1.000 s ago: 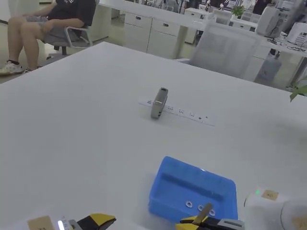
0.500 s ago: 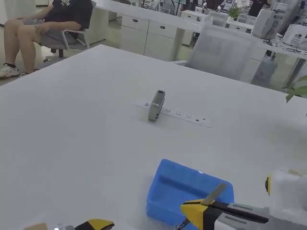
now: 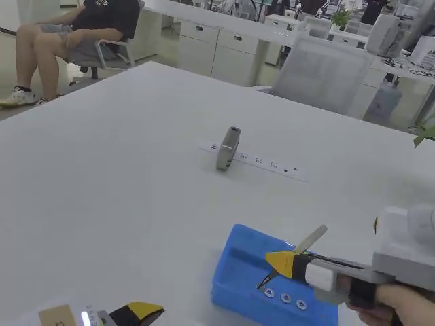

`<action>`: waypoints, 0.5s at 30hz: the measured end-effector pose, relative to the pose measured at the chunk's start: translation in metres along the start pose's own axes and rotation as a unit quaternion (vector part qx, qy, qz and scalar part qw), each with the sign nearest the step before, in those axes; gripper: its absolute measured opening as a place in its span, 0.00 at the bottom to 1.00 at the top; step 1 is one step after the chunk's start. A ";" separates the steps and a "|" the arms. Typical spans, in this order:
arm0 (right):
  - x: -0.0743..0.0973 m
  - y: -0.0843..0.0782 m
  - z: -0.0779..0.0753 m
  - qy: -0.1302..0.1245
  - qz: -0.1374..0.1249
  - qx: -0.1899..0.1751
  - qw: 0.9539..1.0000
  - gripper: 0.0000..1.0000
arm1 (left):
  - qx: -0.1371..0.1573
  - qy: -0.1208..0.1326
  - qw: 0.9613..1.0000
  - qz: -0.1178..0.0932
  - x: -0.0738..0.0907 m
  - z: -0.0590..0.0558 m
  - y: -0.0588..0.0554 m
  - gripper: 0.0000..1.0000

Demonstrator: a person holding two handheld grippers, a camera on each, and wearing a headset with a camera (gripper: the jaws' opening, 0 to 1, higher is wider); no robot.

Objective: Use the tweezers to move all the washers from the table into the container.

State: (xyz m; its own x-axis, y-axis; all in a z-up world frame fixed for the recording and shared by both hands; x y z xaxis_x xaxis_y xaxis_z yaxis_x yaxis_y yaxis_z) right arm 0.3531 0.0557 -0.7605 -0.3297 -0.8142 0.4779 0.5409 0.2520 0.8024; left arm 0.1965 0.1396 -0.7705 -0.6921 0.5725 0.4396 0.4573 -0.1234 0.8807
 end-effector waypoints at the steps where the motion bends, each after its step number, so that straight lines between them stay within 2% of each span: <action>1: -0.002 0.000 -0.001 -0.002 0.003 0.002 1.000 0.04 | 0.000 0.000 1.000 0.000 0.000 0.000 0.000 0.68; 11: -0.018 -0.005 -0.022 -0.047 0.019 0.027 0.998 0.04 | 0.000 -0.001 1.000 0.000 0.000 0.000 0.000 0.68; 15: -0.027 -0.010 -0.026 -0.051 0.028 0.040 0.997 0.04 | 0.002 -0.001 1.000 0.001 0.000 0.000 0.000 0.67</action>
State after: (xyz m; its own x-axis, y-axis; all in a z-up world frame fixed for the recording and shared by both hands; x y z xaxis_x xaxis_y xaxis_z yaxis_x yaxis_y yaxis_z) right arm 0.3767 0.0613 -0.7907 -0.3804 -0.7409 0.5534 0.4980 0.3402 0.7977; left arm 0.1965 0.1399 -0.7707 -0.6906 0.5739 0.4402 0.4600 -0.1211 0.8796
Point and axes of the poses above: the centre of the closed fingertips' face, and the gripper's own axes: x roughly backward along the fingers, z roughly to its left, y roughly out of its top, the point moved 3 cm from there along x, roughly backward along the fingers, and after that the axes turned 4 degrees about x, right-handed, at the moved point
